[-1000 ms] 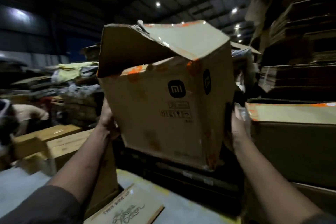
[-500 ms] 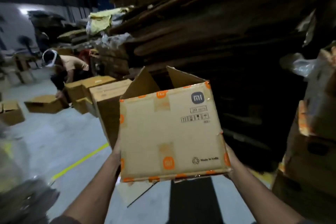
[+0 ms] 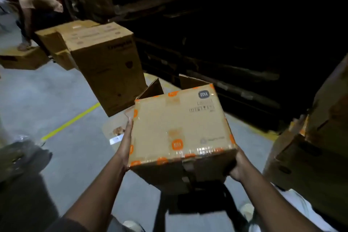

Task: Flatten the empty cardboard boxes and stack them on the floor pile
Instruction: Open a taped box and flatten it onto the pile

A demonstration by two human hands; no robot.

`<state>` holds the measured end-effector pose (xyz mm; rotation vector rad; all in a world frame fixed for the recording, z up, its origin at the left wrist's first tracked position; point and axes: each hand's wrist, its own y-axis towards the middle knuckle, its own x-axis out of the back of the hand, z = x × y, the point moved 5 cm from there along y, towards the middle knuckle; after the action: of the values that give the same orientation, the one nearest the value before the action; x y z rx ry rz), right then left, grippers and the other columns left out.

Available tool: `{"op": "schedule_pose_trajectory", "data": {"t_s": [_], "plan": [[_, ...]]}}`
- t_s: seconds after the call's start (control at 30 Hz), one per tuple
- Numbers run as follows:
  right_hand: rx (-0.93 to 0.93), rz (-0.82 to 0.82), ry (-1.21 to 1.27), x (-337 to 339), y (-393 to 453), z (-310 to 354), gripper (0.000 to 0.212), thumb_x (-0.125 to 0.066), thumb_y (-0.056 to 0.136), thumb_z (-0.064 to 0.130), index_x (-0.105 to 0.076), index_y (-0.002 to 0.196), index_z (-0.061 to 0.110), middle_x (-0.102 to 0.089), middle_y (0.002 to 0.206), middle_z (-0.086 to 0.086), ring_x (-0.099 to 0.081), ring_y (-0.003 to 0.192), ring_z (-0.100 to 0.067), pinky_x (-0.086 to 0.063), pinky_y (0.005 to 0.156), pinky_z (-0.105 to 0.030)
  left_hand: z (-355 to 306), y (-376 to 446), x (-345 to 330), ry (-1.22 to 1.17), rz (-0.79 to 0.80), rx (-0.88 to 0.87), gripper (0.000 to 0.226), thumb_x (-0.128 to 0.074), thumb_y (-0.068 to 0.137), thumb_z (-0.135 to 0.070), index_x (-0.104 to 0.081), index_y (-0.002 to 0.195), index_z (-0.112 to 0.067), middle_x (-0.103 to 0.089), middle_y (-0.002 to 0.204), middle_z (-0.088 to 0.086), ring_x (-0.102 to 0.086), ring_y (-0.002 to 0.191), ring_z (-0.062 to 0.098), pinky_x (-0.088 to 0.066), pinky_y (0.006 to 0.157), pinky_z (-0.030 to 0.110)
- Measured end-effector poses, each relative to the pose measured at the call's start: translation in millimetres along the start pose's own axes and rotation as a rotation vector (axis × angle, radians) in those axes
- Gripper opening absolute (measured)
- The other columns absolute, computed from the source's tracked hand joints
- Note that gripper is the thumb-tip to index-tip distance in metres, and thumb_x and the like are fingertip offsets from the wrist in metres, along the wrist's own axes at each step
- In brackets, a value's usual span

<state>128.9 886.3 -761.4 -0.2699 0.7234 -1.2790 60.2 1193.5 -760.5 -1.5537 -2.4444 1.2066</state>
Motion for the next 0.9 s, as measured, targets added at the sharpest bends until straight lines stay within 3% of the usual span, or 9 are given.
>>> {"op": "schedule_pose_trajectory", "data": {"t_s": [0.07,0.13,0.27,0.33,0.43,0.53,0.7,0.83,0.9], "plan": [[0.018,-0.068,-0.013,7,16,3,0.046,-0.05,0.097,0.05,-0.074,0.111,0.014,-0.075,0.106,-0.016,-0.073,0.091,-0.03,-0.058,0.086,-0.045,7,2,-14,-0.039,0.054,0.003,0.053,-0.046,0.092,-0.066,-0.06,0.124,-0.027,-0.076,0.111,0.01,-0.074,0.096,0.03,-0.063,0.068,0.044],[0.05,-0.195,-0.079,22,42,0,0.063,-0.052,0.089,0.069,-0.071,0.121,0.019,-0.072,0.117,-0.013,-0.07,0.104,-0.031,-0.053,0.097,-0.051,22,-2,-18,-0.07,0.074,0.024,0.051,-0.054,0.093,-0.053,-0.058,0.133,-0.022,-0.073,0.118,0.013,-0.074,0.096,0.03,-0.063,0.067,0.041],[0.164,-0.284,-0.328,29,73,3,0.112,-0.024,0.057,0.107,-0.053,0.14,0.038,-0.06,0.14,-0.002,-0.057,0.127,-0.028,-0.045,0.108,-0.054,38,10,-5,-0.083,0.033,-0.009,0.048,-0.053,0.097,-0.047,-0.057,0.137,-0.02,-0.073,0.118,0.011,-0.075,0.095,0.026,-0.063,0.073,0.038],[0.225,-0.305,-0.444,7,60,19,0.111,-0.015,0.06,0.104,-0.044,0.146,0.042,-0.051,0.149,-0.002,-0.049,0.135,-0.029,-0.039,0.112,-0.053,37,12,-5,-0.03,0.027,-0.027,0.05,-0.05,0.098,-0.052,-0.056,0.138,-0.023,-0.072,0.12,0.011,-0.074,0.095,0.025,-0.062,0.075,0.036],[0.348,-0.325,-0.536,-9,50,34,0.081,-0.016,0.086,0.084,-0.037,0.15,0.038,-0.046,0.152,-0.002,-0.043,0.139,-0.03,-0.035,0.112,-0.046,29,20,0,0.015,-0.011,-0.051,0.05,-0.051,0.096,-0.058,-0.056,0.135,-0.028,-0.071,0.124,0.011,-0.071,0.1,0.027,-0.057,0.081,0.038],[0.523,-0.344,-0.695,-17,57,54,0.085,-0.021,0.075,0.096,-0.046,0.134,0.041,-0.056,0.136,0.003,-0.05,0.128,-0.024,-0.038,0.109,-0.053,26,25,8,0.059,-0.04,-0.024,0.053,-0.048,0.094,-0.065,-0.061,0.13,-0.029,-0.074,0.114,0.009,-0.07,0.094,0.026,-0.053,0.083,0.04],[0.721,-0.372,-1.15,-74,87,85,0.088,-0.042,0.071,0.087,-0.046,0.139,0.032,-0.052,0.138,0.003,-0.041,0.132,-0.023,-0.027,0.111,-0.044,72,37,25,-0.135,-0.09,0.158,0.051,-0.044,0.095,-0.065,-0.066,0.109,-0.021,-0.073,0.081,0.012,-0.071,0.072,0.033,-0.058,0.057,0.048],[0.801,-0.122,-1.354,-109,128,47,0.085,-0.068,0.082,0.058,-0.033,0.153,0.027,-0.036,0.157,0.0,-0.027,0.144,-0.02,-0.01,0.123,-0.042,121,61,46,-0.177,-0.239,0.306,0.046,-0.058,0.095,-0.047,-0.067,0.123,-0.012,-0.074,0.097,0.019,-0.068,0.095,0.039,-0.053,0.089,0.065],[0.69,0.058,-1.516,-107,150,3,0.091,-0.066,0.084,0.053,-0.021,0.158,0.026,-0.017,0.166,0.0,-0.013,0.151,-0.018,-0.005,0.124,-0.046,134,64,57,-0.076,-0.289,0.376,0.037,-0.058,0.096,-0.033,-0.062,0.122,-0.007,-0.067,0.099,0.021,-0.065,0.094,0.04,-0.057,0.08,0.059]]}}
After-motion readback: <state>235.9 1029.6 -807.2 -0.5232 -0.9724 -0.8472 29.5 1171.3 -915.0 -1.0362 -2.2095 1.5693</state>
